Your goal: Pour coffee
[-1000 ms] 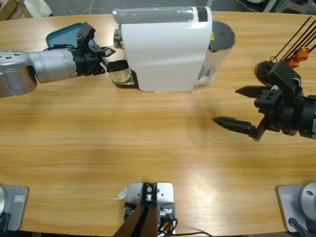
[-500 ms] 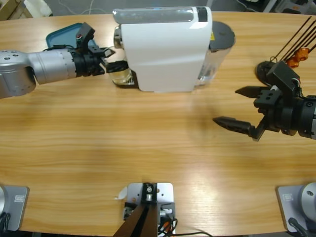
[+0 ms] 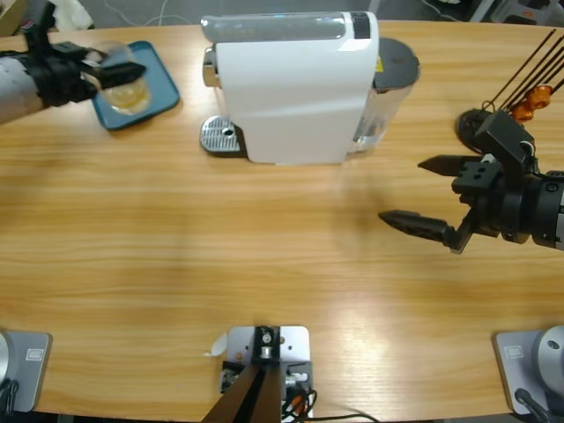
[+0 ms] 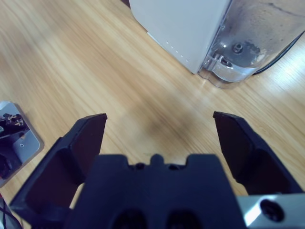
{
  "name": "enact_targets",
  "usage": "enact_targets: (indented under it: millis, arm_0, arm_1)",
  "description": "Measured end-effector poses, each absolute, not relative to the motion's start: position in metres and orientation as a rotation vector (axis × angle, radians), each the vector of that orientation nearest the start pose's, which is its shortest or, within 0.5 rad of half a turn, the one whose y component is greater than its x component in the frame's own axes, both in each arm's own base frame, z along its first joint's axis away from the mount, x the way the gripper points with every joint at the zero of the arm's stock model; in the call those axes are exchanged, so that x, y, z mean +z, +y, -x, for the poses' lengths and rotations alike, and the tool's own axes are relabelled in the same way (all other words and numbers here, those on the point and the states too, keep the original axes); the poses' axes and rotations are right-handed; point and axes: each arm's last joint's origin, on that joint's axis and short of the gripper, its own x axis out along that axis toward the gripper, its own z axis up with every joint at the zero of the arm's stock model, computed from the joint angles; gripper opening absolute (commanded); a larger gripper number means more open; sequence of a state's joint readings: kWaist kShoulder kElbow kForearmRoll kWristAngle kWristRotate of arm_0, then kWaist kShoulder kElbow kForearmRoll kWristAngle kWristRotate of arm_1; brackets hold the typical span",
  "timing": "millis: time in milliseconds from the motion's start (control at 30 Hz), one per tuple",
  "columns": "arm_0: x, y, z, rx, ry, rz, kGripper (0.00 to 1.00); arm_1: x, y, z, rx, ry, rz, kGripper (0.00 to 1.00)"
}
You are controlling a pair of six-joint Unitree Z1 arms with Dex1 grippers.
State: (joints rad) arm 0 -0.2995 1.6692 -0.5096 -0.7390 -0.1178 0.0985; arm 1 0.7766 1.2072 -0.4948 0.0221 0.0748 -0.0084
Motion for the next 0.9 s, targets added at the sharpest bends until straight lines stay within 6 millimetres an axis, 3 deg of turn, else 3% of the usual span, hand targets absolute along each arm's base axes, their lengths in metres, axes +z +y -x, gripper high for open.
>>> enact_targets:
  millis: [167, 400, 500, 600, 733, 800, 900]
  arm_0:
    - [0.228, -0.062, -0.288, -0.309, 0.403, -0.086, 0.370]
    - [0.204, -0.058, -0.321, -0.274, 0.462, -0.043, 0.378]
    - [0.196, -0.058, -0.333, -0.280, 0.480, -0.027, 0.484]
    - [0.185, -0.059, -0.343, -0.286, 0.504, -0.011, 0.512]
    - [0.172, -0.060, -0.349, -0.292, 0.541, 0.014, 0.906]
    - [0.170, -0.059, -0.351, -0.289, 0.545, 0.021, 0.985]
    - [0.171, -0.056, -0.352, -0.289, 0.546, 0.036, 0.996]
  arm_1:
    - [0.252, 0.119, -0.116, 0.815, 0.706, 0.267, 1.000]
    - [0.252, 0.119, -0.115, 0.816, 0.702, 0.266, 1.000]
    - [0.253, 0.118, -0.115, 0.816, 0.697, 0.264, 1.000]
    - [0.254, 0.118, -0.114, 0.816, 0.694, 0.263, 1.000]
    - [0.254, 0.117, -0.114, 0.817, 0.692, 0.262, 1.000]
    - [0.254, 0.117, -0.114, 0.817, 0.692, 0.262, 1.000]
    - [0.254, 0.117, -0.114, 0.817, 0.692, 0.262, 1.000]
